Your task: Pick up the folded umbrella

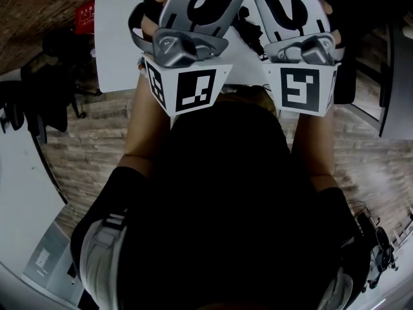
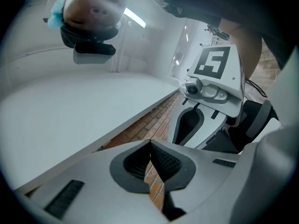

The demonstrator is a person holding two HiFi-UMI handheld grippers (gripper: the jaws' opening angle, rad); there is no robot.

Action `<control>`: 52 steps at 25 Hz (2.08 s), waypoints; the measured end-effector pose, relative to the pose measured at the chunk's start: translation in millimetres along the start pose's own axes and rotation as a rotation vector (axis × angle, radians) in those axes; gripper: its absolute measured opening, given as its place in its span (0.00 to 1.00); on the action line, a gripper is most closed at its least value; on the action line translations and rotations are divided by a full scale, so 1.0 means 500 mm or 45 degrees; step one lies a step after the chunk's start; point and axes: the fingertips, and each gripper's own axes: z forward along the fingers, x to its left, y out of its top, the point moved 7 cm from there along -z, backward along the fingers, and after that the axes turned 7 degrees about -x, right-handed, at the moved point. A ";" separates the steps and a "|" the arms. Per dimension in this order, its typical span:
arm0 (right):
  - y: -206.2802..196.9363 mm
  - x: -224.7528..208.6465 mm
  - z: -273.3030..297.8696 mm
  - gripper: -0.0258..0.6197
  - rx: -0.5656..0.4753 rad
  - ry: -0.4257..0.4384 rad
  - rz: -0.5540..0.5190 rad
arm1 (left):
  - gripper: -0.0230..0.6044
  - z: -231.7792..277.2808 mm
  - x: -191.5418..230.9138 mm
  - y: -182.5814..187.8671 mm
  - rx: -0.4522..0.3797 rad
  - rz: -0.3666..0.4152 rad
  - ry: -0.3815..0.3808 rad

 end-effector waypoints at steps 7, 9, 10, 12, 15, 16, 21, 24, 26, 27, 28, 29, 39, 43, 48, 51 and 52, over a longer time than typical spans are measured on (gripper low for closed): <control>-0.054 0.035 0.028 0.09 0.086 0.053 0.123 | 0.06 -0.016 0.007 -0.034 0.070 0.006 0.016; -0.065 0.045 0.031 0.09 0.107 0.088 0.159 | 0.06 -0.021 0.008 -0.036 0.086 0.003 0.022; -0.073 0.049 0.032 0.10 0.123 0.109 0.178 | 0.06 -0.022 0.008 -0.036 0.091 0.000 0.025; -0.091 0.060 0.036 0.19 0.166 0.152 0.206 | 0.06 -0.025 0.006 -0.039 0.098 -0.006 0.029; -0.111 0.080 0.045 0.22 0.203 0.190 0.232 | 0.06 -0.031 0.006 -0.049 0.112 -0.010 0.027; -0.116 0.088 0.048 0.22 0.206 0.196 0.237 | 0.06 -0.034 0.006 -0.052 0.116 -0.012 0.025; -0.146 0.118 0.055 0.25 0.243 0.219 0.281 | 0.06 -0.043 0.003 -0.063 0.135 -0.019 0.023; -0.158 0.131 0.061 0.26 0.249 0.221 0.322 | 0.06 -0.051 0.002 -0.069 0.150 -0.019 0.022; -0.167 0.139 0.063 0.28 0.271 0.231 0.336 | 0.06 -0.055 0.002 -0.070 0.157 -0.020 0.026; -0.171 0.143 0.064 0.29 0.280 0.235 0.346 | 0.06 -0.056 0.002 -0.069 0.159 -0.021 0.028; -0.176 0.147 0.063 0.29 0.289 0.235 0.359 | 0.06 -0.057 0.001 -0.069 0.160 -0.021 0.030; -0.180 0.150 0.062 0.30 0.298 0.233 0.374 | 0.06 -0.058 0.001 -0.068 0.160 -0.021 0.032; -0.237 0.197 0.059 0.36 0.425 0.298 0.507 | 0.06 -0.068 -0.012 -0.075 0.189 -0.024 0.023; -0.255 0.214 0.053 0.39 0.473 0.332 0.521 | 0.06 -0.072 -0.013 -0.078 0.193 -0.032 0.026; -0.282 0.247 0.046 0.42 0.543 0.368 0.542 | 0.06 -0.081 -0.015 -0.084 0.202 -0.022 0.022; -0.307 0.268 0.036 0.42 0.593 0.387 0.553 | 0.06 -0.081 -0.017 -0.085 0.199 -0.043 0.024; -0.316 0.275 0.031 0.42 0.614 0.395 0.560 | 0.06 -0.080 -0.018 -0.085 0.199 -0.047 0.023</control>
